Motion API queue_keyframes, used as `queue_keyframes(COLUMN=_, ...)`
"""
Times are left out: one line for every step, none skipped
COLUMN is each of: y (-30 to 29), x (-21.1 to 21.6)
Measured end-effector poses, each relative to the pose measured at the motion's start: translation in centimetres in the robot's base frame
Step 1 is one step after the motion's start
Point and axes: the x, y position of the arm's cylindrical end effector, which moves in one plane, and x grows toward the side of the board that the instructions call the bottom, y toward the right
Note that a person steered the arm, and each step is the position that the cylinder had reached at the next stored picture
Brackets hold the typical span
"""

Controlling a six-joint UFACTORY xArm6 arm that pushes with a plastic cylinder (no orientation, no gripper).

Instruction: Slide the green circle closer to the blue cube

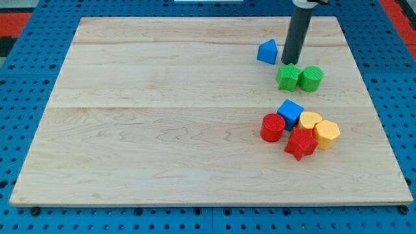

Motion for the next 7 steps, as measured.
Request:
queue_keyframes(y=5.2, x=0.0)
queue_keyframes(y=8.1, x=2.2)
queue_keyframes(y=4.4, x=5.9)
queue_keyframes(y=2.0, x=4.9)
queue_keyframes(y=2.1, x=2.7)
queue_keyframes(y=1.0, x=1.5)
queue_keyframes(y=1.5, x=4.1)
